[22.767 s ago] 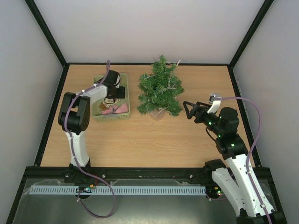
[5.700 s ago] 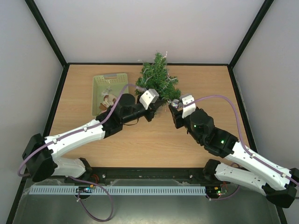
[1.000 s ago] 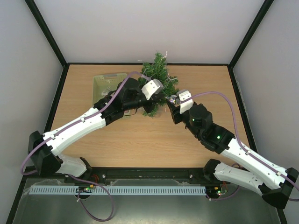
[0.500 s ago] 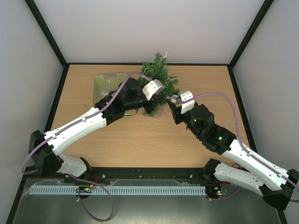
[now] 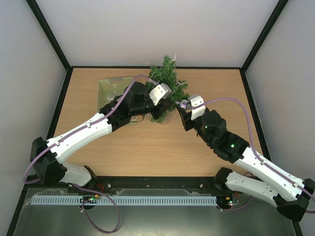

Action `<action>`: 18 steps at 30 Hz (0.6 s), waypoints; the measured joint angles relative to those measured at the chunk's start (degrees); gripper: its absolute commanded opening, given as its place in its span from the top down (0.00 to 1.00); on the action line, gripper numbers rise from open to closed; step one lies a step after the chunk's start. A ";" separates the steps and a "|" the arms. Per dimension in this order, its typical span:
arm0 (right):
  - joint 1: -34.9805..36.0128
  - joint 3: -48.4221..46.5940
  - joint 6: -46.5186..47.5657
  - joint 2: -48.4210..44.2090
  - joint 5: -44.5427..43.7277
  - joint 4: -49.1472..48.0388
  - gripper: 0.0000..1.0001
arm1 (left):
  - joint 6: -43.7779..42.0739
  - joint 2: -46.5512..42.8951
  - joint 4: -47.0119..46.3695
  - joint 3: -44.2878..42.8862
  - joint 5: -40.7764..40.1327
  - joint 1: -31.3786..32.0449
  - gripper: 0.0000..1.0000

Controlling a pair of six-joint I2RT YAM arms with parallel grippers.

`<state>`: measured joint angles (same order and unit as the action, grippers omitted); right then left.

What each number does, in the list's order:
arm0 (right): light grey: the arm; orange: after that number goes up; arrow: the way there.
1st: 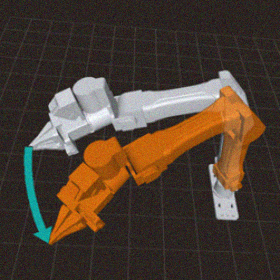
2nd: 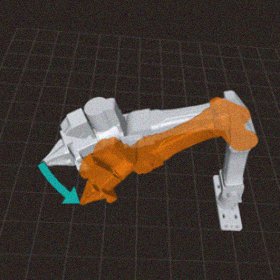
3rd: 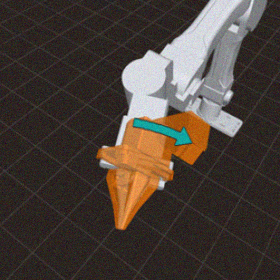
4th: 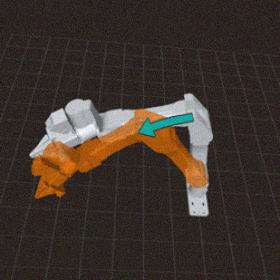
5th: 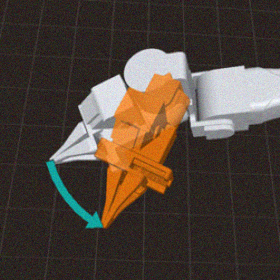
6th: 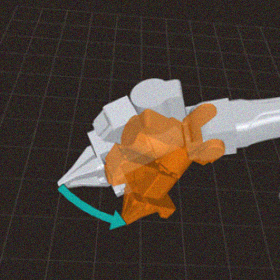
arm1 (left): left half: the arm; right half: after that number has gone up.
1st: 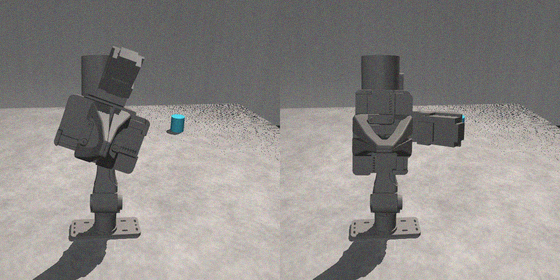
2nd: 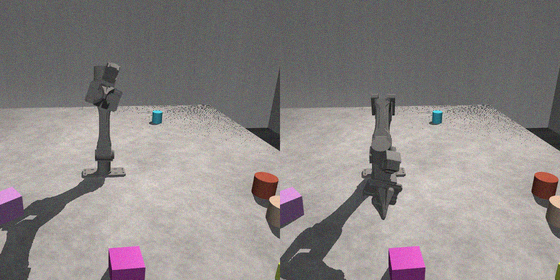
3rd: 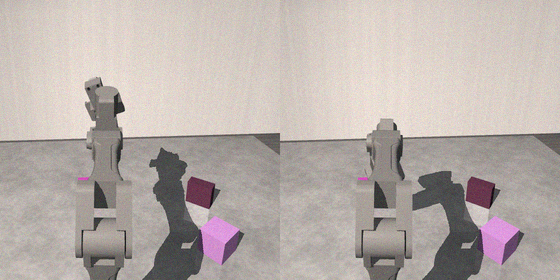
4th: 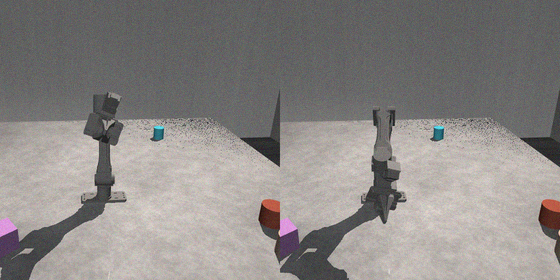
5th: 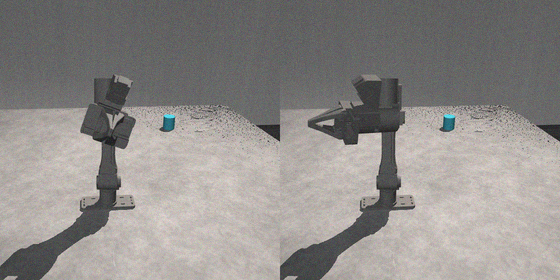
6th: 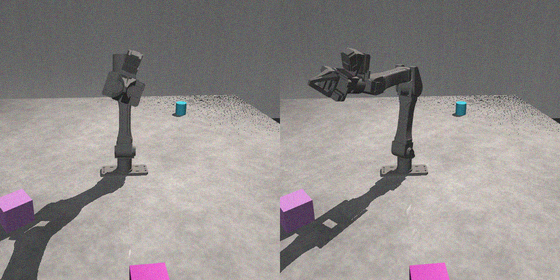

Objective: Decorate the small christmas tree
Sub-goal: Hang the decoration item on the Christmas tree.

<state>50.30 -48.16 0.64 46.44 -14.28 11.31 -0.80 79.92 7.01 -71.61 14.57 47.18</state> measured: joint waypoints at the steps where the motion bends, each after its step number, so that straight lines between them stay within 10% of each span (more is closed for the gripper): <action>1: 0.00 0.00 0.00 -0.02 0.00 0.00 0.66 | 0.00 0.02 0.00 0.00 0.00 0.00 0.77; 18: 0.00 0.00 0.04 0.00 -0.50 -0.02 0.67 | -0.28 0.92 -0.39 0.00 1.05 0.00 0.80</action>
<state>50.30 -48.16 0.69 46.44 -14.79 11.29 -1.08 80.84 6.61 -71.61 15.62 47.18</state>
